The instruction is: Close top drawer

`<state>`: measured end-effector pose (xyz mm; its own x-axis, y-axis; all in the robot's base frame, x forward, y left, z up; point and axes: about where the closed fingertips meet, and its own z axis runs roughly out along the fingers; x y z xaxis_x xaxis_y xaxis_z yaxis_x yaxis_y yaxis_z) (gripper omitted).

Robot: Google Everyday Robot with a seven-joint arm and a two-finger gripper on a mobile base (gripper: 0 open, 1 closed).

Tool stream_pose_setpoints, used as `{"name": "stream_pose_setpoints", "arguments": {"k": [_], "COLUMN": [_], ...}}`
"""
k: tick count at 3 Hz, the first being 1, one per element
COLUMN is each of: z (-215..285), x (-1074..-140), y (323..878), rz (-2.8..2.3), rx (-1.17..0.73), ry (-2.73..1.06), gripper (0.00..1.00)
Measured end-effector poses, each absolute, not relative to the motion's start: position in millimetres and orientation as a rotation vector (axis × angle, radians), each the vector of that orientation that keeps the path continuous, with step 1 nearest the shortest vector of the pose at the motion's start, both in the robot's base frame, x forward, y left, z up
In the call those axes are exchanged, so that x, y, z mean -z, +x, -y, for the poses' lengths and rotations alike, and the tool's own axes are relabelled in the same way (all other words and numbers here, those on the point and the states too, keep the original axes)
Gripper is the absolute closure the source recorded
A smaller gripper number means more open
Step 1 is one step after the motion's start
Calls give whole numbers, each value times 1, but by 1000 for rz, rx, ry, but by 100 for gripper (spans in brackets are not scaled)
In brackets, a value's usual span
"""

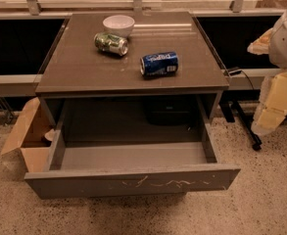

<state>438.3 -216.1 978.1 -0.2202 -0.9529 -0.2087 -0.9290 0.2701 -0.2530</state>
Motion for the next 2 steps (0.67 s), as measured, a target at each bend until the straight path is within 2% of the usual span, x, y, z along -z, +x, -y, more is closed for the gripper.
{"name": "stream_pose_setpoints", "arguments": {"k": [1, 2], "z": [216, 196], "x": [-978, -944], "y": [438, 431], "rz": [-2226, -2176], "rx": [105, 2], "ry": [-1721, -1811], "gripper": [0, 0]}}
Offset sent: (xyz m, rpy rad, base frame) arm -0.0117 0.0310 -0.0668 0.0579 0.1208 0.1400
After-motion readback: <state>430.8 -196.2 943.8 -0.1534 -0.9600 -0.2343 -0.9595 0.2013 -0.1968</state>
